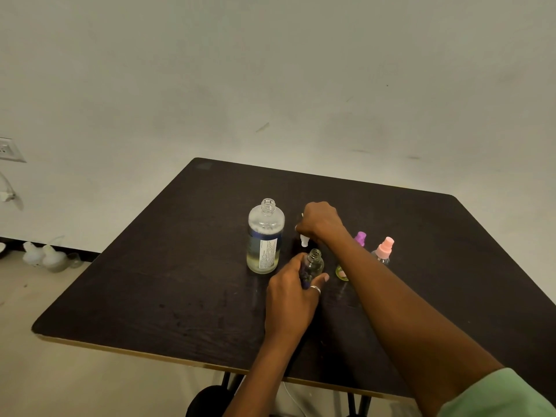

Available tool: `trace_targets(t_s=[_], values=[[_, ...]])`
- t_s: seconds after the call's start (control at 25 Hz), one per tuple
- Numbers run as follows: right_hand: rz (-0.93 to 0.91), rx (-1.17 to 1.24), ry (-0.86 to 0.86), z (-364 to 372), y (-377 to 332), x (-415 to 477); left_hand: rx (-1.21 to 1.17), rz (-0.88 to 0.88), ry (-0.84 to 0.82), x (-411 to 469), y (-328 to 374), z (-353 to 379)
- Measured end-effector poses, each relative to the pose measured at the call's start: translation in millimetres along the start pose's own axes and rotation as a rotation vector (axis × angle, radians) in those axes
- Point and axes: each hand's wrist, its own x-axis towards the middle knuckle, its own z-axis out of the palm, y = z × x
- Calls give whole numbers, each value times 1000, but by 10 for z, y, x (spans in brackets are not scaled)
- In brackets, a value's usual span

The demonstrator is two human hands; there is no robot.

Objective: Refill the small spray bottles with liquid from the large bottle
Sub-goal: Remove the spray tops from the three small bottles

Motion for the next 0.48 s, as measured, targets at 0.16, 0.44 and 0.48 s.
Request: trace_targets(t_s=[0.16,0.44,0.48], values=[[4,12,3,-10,-7,-14,-8,5,2,1,-10,7],[-29,6,92,-407,-55,-186,-18,7,22,3,-16,14],[-43,-1,123,-510,-53,-236,-18,9,23,5,-21,17]])
